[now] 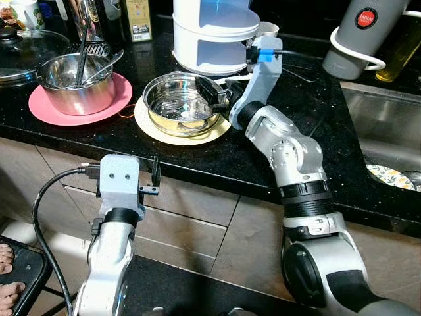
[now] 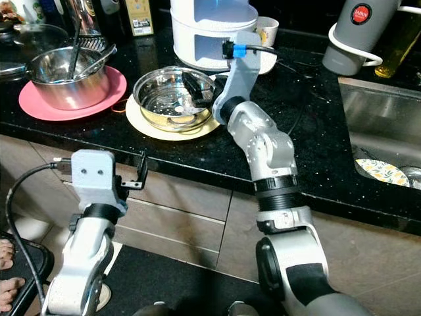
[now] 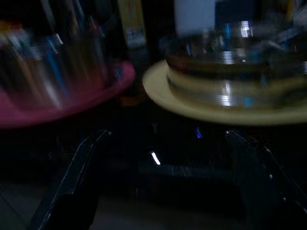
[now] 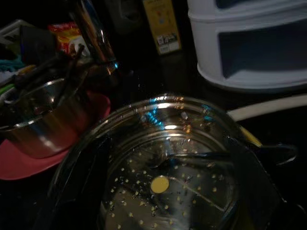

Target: Kitchen organization

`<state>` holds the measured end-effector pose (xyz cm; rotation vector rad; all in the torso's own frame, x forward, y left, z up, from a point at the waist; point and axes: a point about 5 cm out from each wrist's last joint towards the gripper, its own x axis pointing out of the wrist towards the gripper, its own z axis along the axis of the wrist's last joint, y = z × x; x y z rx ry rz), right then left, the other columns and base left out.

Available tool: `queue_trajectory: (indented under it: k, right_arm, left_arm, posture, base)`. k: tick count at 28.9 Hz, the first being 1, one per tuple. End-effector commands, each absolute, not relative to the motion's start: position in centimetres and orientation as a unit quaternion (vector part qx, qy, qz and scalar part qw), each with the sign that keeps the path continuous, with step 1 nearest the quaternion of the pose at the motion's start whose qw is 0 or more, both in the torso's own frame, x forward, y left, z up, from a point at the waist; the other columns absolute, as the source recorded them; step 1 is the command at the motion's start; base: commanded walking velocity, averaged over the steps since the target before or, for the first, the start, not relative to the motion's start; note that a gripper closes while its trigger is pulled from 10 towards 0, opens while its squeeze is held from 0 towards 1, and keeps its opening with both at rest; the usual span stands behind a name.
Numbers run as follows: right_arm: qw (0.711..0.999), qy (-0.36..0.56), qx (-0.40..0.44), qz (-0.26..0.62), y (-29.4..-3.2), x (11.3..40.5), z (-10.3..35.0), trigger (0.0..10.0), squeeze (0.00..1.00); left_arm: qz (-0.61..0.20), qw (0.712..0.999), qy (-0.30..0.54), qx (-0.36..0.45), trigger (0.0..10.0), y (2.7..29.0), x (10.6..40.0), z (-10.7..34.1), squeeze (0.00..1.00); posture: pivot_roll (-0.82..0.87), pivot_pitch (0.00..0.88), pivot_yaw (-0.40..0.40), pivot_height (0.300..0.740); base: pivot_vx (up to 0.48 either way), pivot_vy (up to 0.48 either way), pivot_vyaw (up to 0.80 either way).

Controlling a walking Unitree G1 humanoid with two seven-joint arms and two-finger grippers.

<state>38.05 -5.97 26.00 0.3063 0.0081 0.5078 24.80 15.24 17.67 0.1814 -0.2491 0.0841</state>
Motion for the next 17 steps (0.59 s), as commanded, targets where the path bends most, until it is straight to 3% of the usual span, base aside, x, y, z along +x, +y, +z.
queue_trajectory:
  k: [1, 9, 17]
  right_arm:
    - [0.96, -0.01, 0.153, 0.234, -6.1, 38.6, 26.5, 10.0, 0.0]
    - [0.966, -0.063, 0.148, 0.204, -6.9, 39.3, 28.6, 10.0, 0.0]
    - [0.986, -0.032, 0.086, 0.139, -7.7, 40.8, 26.2, 10.0, 0.0]
  left_arm:
    - [0.054, 0.981, -0.148, 0.112, 10.0, 16.0, 24.6, 19.2, 0.0]
    - [0.073, 0.971, -0.188, 0.127, 10.0, 17.1, 24.2, 21.9, 0.0]
    - [0.067, 0.973, -0.183, 0.125, 10.0, 16.5, 23.9, 22.2, 0.0]
  posture:
    - [0.11, 0.061, -0.101, 0.732]
    - [0.11, 0.088, -0.109, 0.732]
    - [0.11, 0.105, -0.113, 0.732]
  base:
    - [0.0, 0.0, 0.0]
    - [0.0, 0.0, 0.0]
    - [0.0, 0.0, 0.0]
